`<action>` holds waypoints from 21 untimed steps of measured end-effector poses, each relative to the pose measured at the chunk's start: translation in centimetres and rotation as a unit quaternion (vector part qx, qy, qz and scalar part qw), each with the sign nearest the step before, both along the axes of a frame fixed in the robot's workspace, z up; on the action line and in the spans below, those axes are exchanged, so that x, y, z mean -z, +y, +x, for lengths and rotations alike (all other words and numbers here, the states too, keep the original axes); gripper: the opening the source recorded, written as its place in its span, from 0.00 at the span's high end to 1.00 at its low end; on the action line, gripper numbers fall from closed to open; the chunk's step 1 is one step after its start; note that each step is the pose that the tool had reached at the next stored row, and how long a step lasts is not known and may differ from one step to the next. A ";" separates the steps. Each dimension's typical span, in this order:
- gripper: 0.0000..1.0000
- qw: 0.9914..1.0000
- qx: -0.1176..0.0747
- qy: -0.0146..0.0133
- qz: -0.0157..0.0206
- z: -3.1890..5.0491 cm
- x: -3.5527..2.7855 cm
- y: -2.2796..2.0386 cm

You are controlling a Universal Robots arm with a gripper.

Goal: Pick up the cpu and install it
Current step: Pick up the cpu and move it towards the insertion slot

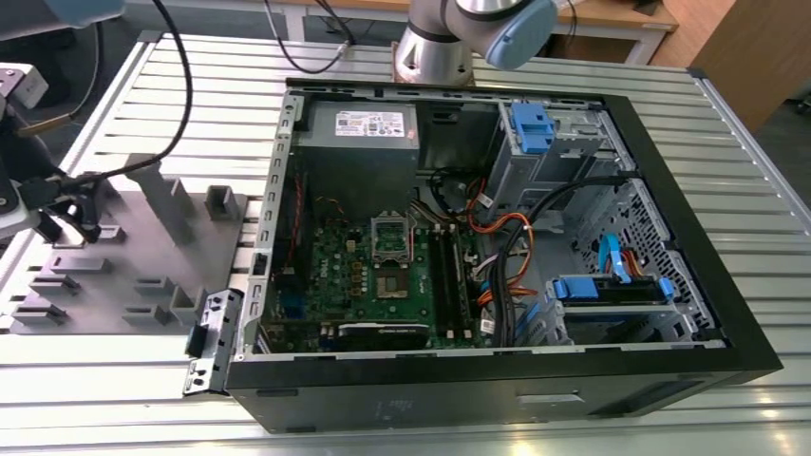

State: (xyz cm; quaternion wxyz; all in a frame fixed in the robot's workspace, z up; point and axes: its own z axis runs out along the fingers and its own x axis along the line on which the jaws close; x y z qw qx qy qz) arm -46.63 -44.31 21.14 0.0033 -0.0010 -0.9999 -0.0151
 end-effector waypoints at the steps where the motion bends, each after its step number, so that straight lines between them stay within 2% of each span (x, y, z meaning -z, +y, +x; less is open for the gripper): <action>1: 0.53 1.000 0.000 0.000 0.000 0.00 -0.34 0.00; 3: 0.53 1.000 0.000 0.000 0.000 0.00 -0.94 0.00; 6: 0.53 1.000 0.000 0.000 0.000 0.00 -1.41 0.00; 8: 0.53 1.000 0.000 0.000 0.000 0.01 -2.04 0.00; 15: 0.53 1.000 0.000 0.000 0.000 0.01 -4.90 0.00; 21: 0.53 1.000 0.000 0.000 0.000 0.02 -7.60 0.00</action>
